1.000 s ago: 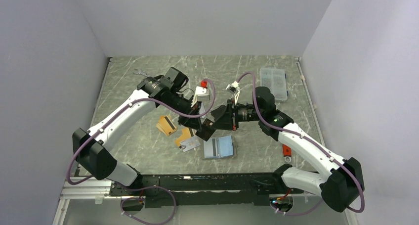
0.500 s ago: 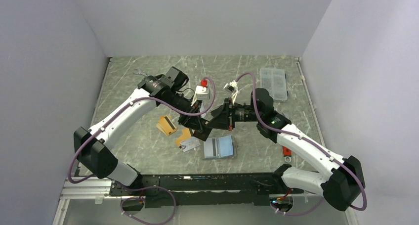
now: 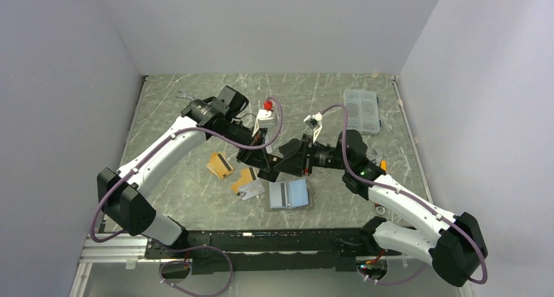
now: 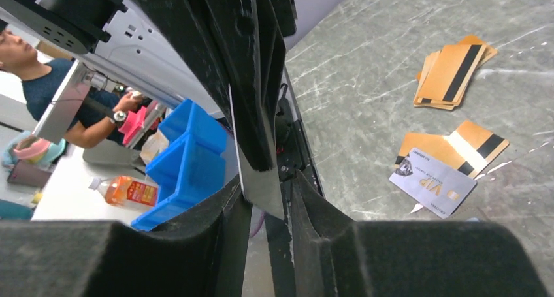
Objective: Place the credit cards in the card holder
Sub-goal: Insert the credit card into the card holder.
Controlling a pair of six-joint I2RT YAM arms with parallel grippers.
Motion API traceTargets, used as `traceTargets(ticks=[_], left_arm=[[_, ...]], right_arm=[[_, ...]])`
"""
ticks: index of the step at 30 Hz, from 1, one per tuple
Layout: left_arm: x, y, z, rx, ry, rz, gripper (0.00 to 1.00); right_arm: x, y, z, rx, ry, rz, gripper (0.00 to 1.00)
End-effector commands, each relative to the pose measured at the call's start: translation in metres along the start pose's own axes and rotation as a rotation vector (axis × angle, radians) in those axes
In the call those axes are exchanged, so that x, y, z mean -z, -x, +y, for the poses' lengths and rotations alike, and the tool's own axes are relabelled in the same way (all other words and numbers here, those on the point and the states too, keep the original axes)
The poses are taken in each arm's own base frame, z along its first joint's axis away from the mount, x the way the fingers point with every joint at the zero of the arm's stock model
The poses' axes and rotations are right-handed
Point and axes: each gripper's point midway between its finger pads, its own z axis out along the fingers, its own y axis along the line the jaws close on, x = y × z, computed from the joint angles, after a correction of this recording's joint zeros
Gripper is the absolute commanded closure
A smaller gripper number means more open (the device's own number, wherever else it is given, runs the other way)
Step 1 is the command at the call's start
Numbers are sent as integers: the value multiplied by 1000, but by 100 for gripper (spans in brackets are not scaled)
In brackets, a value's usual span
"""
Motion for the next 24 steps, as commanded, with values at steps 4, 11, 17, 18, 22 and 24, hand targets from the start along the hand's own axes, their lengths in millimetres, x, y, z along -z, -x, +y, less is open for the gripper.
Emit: traceTargets(ticks=[4, 11, 17, 18, 22, 24], left_arm=[[12, 31, -19, -24, -91, -139, 100], [12, 30, -18, -5, -98, -158, 100], [11, 24, -12, 3, -60, -139, 85], [11, 23, -9, 6, -51, -133, 75], [7, 2, 16, 18, 52, -62, 54], [1, -19, 35, 15, 124, 10, 53]], right_arm=[[0, 19, 15, -45, 81, -153, 74], [-2, 29, 23, -73, 135, -198, 88], [3, 26, 17, -99, 96, -201, 100], [5, 23, 14, -101, 78, -195, 100], [27, 2, -23, -178, -120, -139, 100], [43, -18, -52, -225, -284, -95, 100]])
